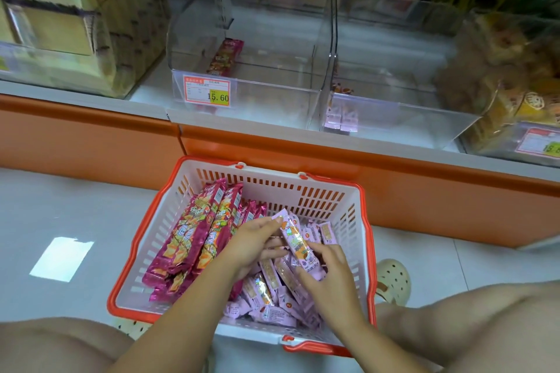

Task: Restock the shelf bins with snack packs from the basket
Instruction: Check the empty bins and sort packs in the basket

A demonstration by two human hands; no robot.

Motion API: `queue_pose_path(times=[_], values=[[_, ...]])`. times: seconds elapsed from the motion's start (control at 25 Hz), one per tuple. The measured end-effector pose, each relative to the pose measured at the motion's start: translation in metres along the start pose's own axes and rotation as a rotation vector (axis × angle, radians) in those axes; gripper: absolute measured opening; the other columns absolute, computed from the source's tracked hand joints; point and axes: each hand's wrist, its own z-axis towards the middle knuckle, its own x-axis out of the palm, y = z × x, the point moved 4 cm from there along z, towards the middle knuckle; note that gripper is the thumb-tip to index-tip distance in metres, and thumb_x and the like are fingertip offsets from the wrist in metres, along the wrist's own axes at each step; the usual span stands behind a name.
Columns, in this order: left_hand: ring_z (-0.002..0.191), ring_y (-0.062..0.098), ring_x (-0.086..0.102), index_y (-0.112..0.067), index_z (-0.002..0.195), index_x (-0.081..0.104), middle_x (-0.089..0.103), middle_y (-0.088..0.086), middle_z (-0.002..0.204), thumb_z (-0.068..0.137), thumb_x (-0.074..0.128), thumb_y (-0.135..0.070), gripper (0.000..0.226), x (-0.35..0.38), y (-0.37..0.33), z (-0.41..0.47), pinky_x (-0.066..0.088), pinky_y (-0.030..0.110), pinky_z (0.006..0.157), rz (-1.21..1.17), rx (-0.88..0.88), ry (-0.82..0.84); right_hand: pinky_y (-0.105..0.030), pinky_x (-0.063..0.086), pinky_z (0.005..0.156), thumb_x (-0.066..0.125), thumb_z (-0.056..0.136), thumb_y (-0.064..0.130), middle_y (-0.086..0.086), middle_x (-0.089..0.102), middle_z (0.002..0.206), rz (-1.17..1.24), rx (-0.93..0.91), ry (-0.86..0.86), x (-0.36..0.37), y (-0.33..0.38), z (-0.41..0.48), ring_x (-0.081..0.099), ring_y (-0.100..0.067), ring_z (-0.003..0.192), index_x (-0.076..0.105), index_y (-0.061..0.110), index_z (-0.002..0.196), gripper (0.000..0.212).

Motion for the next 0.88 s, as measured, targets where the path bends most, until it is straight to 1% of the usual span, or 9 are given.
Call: queue_pose_path(times=[0.16,0.32,0.48,0.56,0.6,0.68,0.72,0.8,0.88], values=[[0.092,0.024,0.072,-0.005,0.113,0.063,0.074,0.013,0.100,0.098,0.052,-0.026,0.028,0.008,-0.013,-0.008,0.059,0.035,0.081,0.018,0.045,0.008,-0.016,0.040,0.095,0.076,0.079,0.024,0.016,0.048,0.113,0.048,0.000,-0.033,-0.004,0.003,0.002,0.050,-0.001,0.110,0.056,0.034,0.117,0.045],[0.088,0.022,0.072,-0.005,0.111,0.066,0.075,0.009,0.095,0.097,0.053,-0.026,0.029,0.019,-0.049,-0.023,0.059,0.034,0.082,0.108,0.170,-0.002,-0.003,0.037,0.082,0.075,0.079,0.033,0.022,0.049,0.111,0.080,-0.016,-0.059,-0.019,0.032,0.010,0.050,0.006,0.104,0.048,0.049,0.103,0.040],[0.090,0.024,0.071,-0.012,0.105,0.069,0.074,0.008,0.098,0.090,0.060,-0.022,0.020,0.053,-0.156,-0.055,0.060,0.033,0.077,0.208,0.509,0.033,-0.005,0.039,0.079,0.074,0.080,0.027,0.020,0.058,0.100,0.052,-0.246,-0.225,-0.085,0.110,0.042,0.056,0.005,0.096,0.063,0.037,0.108,0.032],[0.095,0.012,0.070,-0.021,0.105,0.069,0.074,-0.001,0.101,0.084,0.062,-0.031,0.024,0.068,-0.216,-0.074,0.058,0.027,0.081,0.280,0.765,0.011,-0.009,0.044,0.077,0.076,0.078,0.020,0.015,0.065,0.095,0.087,-0.389,-0.313,-0.136,0.156,0.062,0.062,0.001,0.089,0.068,0.031,0.103,0.029],[0.099,0.005,0.067,-0.028,0.109,0.067,0.072,-0.008,0.105,0.084,0.062,-0.035,0.027,0.072,-0.243,-0.079,0.055,0.022,0.085,0.385,0.893,-0.052,-0.011,0.047,0.075,0.076,0.078,0.018,0.013,0.068,0.092,0.114,-0.418,-0.351,-0.163,0.175,0.075,0.064,-0.001,0.084,0.069,0.029,0.101,0.027],[0.108,-0.004,0.059,-0.033,0.124,0.060,0.064,-0.016,0.118,0.088,0.062,-0.037,0.036,0.077,-0.285,-0.073,0.047,0.016,0.092,0.676,1.068,-0.260,-0.013,0.049,0.067,0.074,0.079,0.018,0.012,0.070,0.086,0.146,-0.373,-0.414,-0.211,0.201,0.110,0.065,-0.003,0.076,0.070,0.027,0.098,0.022],[0.115,-0.003,0.054,-0.033,0.132,0.053,0.059,-0.014,0.128,0.090,0.060,-0.037,0.043,0.080,-0.299,-0.064,0.044,0.019,0.098,0.796,1.083,-0.327,-0.014,0.049,0.063,0.074,0.078,0.021,0.012,0.070,0.084,0.115,-0.298,-0.420,-0.228,0.205,0.131,0.065,-0.003,0.074,0.069,0.025,0.096,0.019],[0.129,0.004,0.044,-0.032,0.145,0.035,0.047,-0.009,0.143,0.093,0.056,-0.040,0.057,0.085,-0.312,-0.033,0.038,0.028,0.107,0.938,0.990,-0.346,-0.027,0.054,0.069,0.076,0.076,0.026,0.005,0.071,0.080,-0.051,-0.114,-0.350,-0.246,0.197,0.177,0.067,-0.012,0.077,0.070,0.018,0.089,0.016],[0.134,0.009,0.040,-0.031,0.149,0.025,0.042,-0.005,0.148,0.094,0.053,-0.040,0.062,0.088,-0.310,-0.004,0.035,0.028,0.109,0.961,0.859,-0.286,-0.043,0.058,0.078,0.077,0.074,0.021,-0.008,0.071,0.076,-0.176,0.044,-0.208,-0.243,0.181,0.212,0.069,-0.025,0.071,0.069,0.006,0.081,0.019]])
